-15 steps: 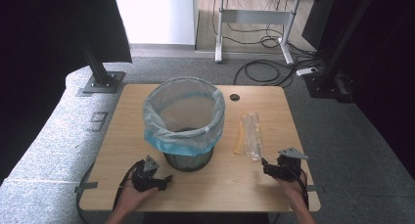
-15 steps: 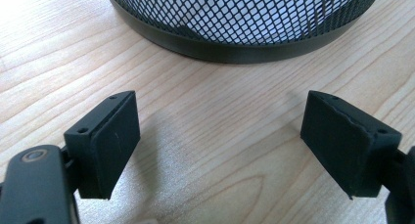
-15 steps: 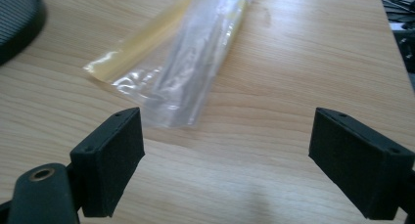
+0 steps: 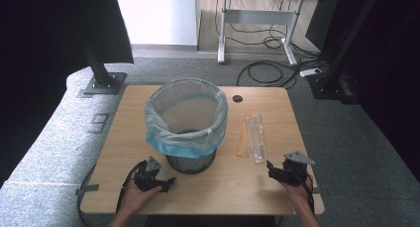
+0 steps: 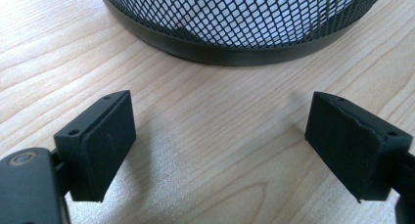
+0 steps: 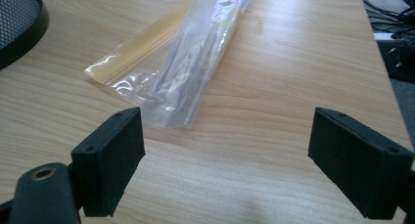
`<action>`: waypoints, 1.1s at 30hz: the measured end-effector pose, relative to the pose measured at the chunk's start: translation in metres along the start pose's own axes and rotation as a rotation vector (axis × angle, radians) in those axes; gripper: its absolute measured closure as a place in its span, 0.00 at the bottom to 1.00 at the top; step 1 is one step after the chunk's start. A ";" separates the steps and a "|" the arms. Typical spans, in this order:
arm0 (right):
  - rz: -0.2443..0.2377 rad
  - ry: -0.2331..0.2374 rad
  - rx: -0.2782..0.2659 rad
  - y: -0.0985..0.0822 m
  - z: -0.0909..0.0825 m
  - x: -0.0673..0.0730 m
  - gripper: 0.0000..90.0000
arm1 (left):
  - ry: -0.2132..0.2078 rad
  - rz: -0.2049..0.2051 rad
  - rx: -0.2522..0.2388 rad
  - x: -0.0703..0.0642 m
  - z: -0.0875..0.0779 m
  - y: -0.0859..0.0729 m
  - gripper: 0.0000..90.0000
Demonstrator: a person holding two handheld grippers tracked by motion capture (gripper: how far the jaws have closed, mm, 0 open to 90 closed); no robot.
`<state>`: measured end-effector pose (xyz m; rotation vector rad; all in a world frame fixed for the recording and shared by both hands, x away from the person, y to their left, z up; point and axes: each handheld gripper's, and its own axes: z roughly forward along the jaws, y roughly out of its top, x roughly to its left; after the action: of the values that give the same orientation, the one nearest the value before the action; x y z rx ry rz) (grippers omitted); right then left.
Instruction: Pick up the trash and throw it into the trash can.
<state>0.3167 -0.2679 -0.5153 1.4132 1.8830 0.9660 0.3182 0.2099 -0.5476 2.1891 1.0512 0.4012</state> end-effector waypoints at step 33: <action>-0.003 0.020 -0.001 -0.001 0.015 0.014 0.16 | -0.019 0.022 0.026 -0.001 0.005 0.004 0.02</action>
<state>0.3248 -0.2516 -0.5253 1.4042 1.8986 0.9833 0.3221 0.2049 -0.5485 2.2248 1.0285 0.3784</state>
